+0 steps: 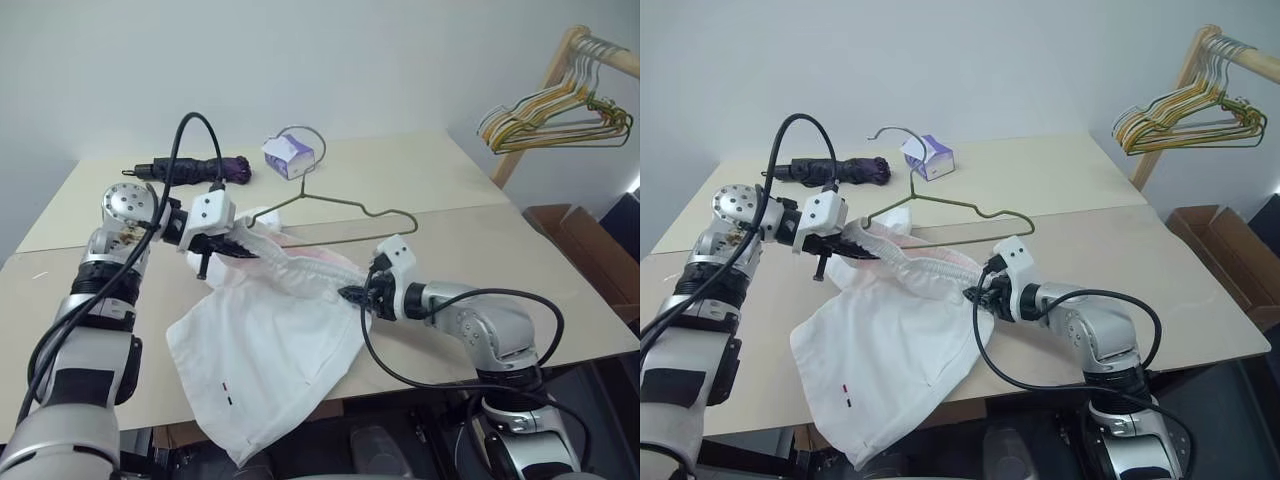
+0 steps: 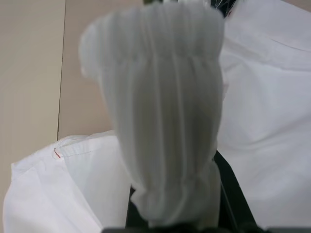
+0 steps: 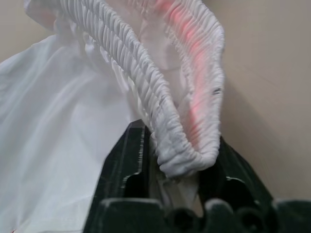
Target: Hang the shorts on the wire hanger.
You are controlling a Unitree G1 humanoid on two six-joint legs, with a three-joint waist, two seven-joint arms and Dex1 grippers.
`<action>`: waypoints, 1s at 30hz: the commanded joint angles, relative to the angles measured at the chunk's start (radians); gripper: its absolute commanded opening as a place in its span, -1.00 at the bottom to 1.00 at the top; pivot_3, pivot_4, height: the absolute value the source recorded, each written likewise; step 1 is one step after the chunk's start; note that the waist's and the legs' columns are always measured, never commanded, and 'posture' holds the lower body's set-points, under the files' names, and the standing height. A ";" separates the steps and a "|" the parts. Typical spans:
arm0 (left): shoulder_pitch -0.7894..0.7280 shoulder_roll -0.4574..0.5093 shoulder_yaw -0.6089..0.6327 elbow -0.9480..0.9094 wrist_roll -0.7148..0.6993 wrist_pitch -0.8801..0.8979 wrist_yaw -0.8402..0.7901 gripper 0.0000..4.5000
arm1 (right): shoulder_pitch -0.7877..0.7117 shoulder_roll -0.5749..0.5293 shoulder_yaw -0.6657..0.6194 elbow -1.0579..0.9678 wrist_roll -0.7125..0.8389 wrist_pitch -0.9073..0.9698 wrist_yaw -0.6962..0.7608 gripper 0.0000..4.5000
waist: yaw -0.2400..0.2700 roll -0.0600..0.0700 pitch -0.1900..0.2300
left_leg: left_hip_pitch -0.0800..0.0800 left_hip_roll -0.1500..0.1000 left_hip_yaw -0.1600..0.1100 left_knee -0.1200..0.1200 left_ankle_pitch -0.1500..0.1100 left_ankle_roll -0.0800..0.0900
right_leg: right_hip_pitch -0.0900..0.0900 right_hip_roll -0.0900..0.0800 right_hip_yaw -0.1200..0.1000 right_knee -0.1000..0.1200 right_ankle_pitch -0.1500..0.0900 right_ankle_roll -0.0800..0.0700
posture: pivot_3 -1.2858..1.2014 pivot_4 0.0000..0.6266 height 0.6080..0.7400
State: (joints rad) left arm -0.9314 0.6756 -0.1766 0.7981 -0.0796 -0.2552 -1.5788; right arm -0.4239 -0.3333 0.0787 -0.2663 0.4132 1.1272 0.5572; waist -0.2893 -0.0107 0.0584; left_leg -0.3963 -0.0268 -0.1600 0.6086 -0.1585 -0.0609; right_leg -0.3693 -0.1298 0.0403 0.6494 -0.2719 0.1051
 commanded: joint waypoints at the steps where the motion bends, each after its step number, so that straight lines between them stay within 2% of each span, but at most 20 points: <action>1: 0.003 0.030 0.020 -0.031 -0.004 -0.001 -0.007 -1.00 | 0.003 -0.035 -0.052 -0.044 0.019 -0.010 -0.006 -0.93 | 0.000 0.000 0.000 | 0.000 0.000 0.000 0.000 0.000 0.000 | 0.000 0.000 0.000 0.000 0.000 0.000 | -0.15 -1.00 1.00; 5: 0.029 0.069 -0.003 -0.016 0.020 -0.030 -0.032 -1.00 | 0.016 -0.093 -0.093 -0.049 0.021 -0.032 0.005 -0.97 | -0.002 0.000 0.000 | 0.000 0.000 0.000 0.000 0.000 0.000 | 0.000 0.000 0.000 0.000 0.000 0.000 | -0.16 -1.00 1.00; 9: 0.056 0.116 -0.035 0.019 0.097 -0.141 -0.007 -1.00 | 0.023 -0.158 -0.129 -0.047 0.041 -0.055 0.033 -0.97 | 0.000 0.000 0.000 | 0.000 0.000 0.000 0.000 0.000 0.000 | 0.000 0.000 0.000 0.000 0.000 0.000 | -0.16 -1.00 1.00; 15: 0.063 0.137 -0.055 0.062 0.147 -0.187 0.038 -1.00 | 0.013 -0.234 -0.149 -0.020 0.062 -0.076 0.063 -0.97 | 0.000 0.000 0.000 | 0.000 0.000 0.000 0.000 0.000 0.000 | 0.000 0.000 0.000 0.000 0.000 0.000 | -0.16 -1.00 1.00; 24: 0.035 0.095 0.006 0.101 0.045 -0.094 0.051 -1.00 | 0.019 -0.280 -0.123 -0.016 0.075 -0.112 0.092 -0.97 | -0.001 0.000 0.000 | 0.000 0.000 0.000 0.000 0.000 0.000 | 0.000 0.000 0.000 0.000 0.000 0.000 | -0.16 -1.00 1.00; 30: 0.049 0.118 -0.033 0.109 0.090 -0.142 0.051 -1.00 | 0.013 -0.286 -0.127 -0.015 0.080 -0.116 0.098 -0.97 | -0.001 0.000 0.000 | 0.000 0.000 0.000 0.000 0.000 0.000 | 0.000 0.000 0.000 0.000 0.000 0.000 | -0.17 -1.00 1.00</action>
State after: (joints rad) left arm -0.8719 0.7316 -0.2176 0.8756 -0.0283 -0.3834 -1.5314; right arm -0.4007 -0.5748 0.0160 -0.2858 0.5032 1.0321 0.6687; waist -0.2906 -0.0107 0.0583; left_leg -0.3967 -0.0267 -0.1596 0.6089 -0.1586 -0.0608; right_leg -0.3693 -0.1298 0.0402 0.6491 -0.2719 0.1051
